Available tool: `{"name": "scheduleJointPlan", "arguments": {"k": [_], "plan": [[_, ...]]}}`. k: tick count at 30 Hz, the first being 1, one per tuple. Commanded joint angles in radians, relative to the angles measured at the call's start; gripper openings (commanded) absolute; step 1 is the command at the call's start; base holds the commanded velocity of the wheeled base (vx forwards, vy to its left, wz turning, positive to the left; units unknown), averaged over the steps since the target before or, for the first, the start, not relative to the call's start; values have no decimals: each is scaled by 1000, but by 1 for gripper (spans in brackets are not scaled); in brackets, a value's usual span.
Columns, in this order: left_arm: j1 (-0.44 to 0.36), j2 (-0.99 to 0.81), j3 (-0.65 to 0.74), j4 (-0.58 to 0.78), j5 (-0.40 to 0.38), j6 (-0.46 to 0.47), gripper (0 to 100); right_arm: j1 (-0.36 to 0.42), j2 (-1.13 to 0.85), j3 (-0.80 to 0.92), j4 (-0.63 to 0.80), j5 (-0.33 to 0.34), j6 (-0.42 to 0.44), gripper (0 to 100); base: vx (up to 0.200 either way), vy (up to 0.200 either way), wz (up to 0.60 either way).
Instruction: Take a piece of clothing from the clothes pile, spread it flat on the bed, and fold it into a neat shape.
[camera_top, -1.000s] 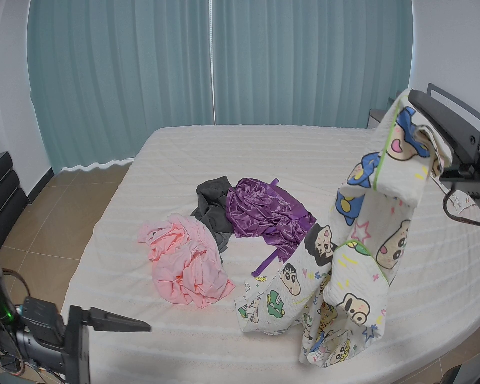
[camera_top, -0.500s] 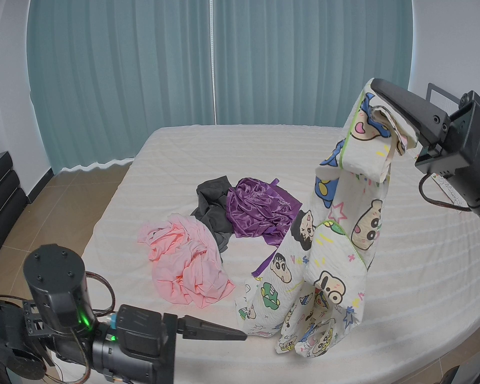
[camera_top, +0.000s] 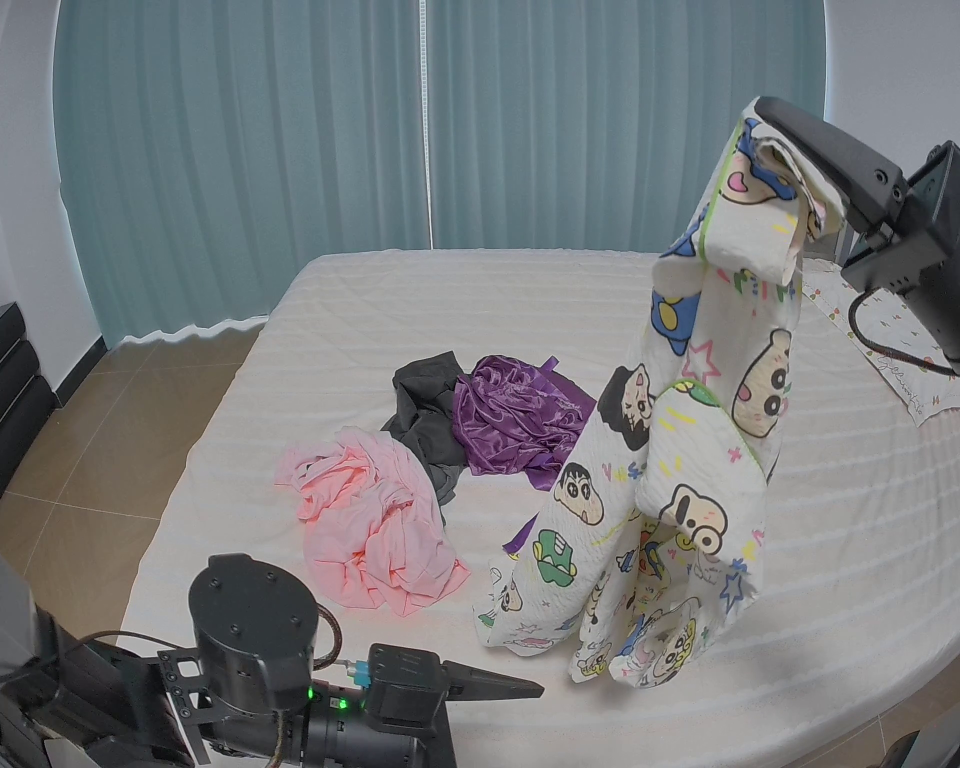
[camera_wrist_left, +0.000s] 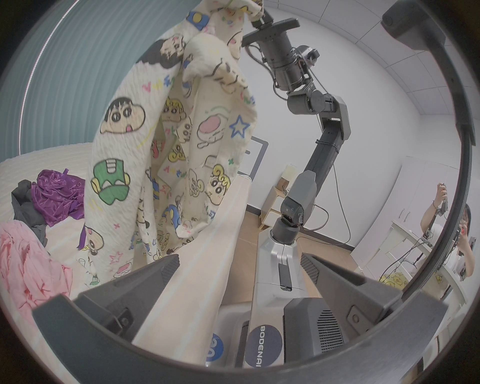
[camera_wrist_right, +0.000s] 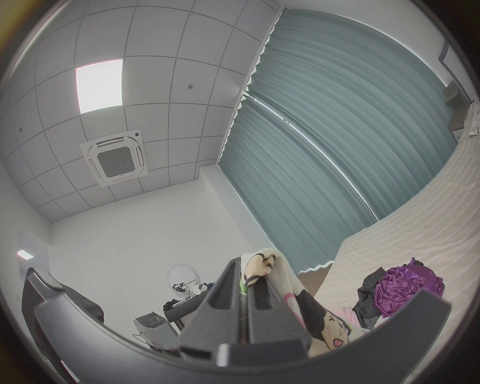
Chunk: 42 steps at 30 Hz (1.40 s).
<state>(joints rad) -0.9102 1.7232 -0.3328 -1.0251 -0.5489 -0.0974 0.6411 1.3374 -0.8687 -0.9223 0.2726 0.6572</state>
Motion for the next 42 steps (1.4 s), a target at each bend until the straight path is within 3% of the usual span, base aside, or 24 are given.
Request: {"name": "scheduleJointPlan", "arguments": {"k": [1, 9, 10, 14, 18, 23, 31, 42], "plan": [[-1, 88, 3, -56, 4, -7, 100, 20, 12, -59, 43, -1, -1, 0, 0, 0, 0], [2, 213, -9, -168, 64, -7, 100, 38, 42, -78, 48, -4, 1, 0, 0, 0, 0], [8, 283, -23, -251, 109, -8, 100, 38, 45, -78, 46, -6, 1, 0, 0, 0, 0], [10, 334, -29, -362, 175, -8, 100, 38, 43, -79, 46, -6, 1, 0, 0, 0, 0], [27, 342, -26, -412, 216, -57, 100, 38, 42, -81, 45, -6, 1, 0, 0, 0, 0], [56, 357, -12, -449, 218, -125, 100, 58, 45, -81, 46, -6, 1, 0, 0, 0, 0], [90, 464, 23, -541, 211, -127, 100, 68, 74, -135, 48, -21, 1, 0, 0, 0, 0], [109, 473, 32, -543, 167, -128, 100, 68, 104, -162, 45, -62, 2, 0, 0, 0, 0]]}}
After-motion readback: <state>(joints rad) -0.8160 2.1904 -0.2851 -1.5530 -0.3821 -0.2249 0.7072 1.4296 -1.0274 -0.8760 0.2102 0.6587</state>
